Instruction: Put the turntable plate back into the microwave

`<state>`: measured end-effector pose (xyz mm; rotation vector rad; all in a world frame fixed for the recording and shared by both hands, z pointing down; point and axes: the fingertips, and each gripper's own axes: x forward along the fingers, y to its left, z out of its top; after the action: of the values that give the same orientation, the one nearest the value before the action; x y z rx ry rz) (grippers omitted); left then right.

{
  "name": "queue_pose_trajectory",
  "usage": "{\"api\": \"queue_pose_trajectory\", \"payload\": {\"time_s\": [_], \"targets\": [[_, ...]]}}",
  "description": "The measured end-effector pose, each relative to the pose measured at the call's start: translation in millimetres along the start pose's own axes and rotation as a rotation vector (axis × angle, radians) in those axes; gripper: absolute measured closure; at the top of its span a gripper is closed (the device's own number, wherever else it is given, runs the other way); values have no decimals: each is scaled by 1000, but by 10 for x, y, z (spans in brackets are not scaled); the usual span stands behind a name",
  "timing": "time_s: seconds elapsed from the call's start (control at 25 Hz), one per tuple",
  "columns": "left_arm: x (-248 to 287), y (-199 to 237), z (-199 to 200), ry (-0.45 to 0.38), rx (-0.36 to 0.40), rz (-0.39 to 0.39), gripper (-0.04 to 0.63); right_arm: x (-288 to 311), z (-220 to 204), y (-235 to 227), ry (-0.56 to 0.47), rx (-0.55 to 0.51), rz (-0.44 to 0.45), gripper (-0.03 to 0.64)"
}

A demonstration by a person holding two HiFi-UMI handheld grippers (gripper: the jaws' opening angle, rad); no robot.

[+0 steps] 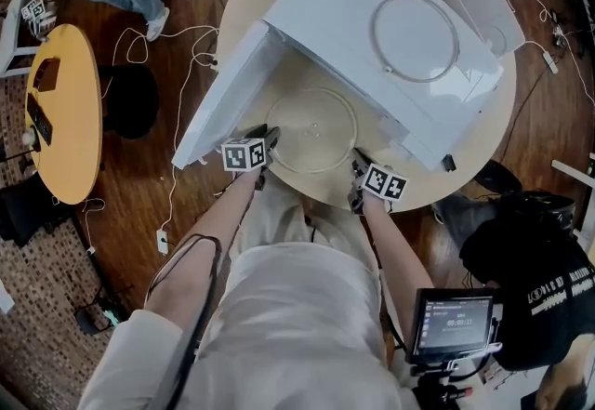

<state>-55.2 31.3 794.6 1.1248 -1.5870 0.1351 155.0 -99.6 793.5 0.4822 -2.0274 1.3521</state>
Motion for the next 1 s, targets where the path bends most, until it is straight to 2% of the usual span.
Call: {"api": "queue_pose_trajectory", "payload": {"time_s": [0.28, 0.64, 0.88, 1.0], "targets": [[-10, 56, 28, -22, -72, -5, 450, 50, -41, 62, -13, 42, 11, 604], [-51, 32, -80, -33, -248, -106, 497, 7, 59, -6, -36, 73, 2, 607], [-35, 7, -121, -22, -272, -120, 509, -33, 49, -69, -57, 67, 6, 606], [-34, -35, -145, -24, -311, -142, 516, -88, -31, -107, -57, 106, 21, 604]]}}
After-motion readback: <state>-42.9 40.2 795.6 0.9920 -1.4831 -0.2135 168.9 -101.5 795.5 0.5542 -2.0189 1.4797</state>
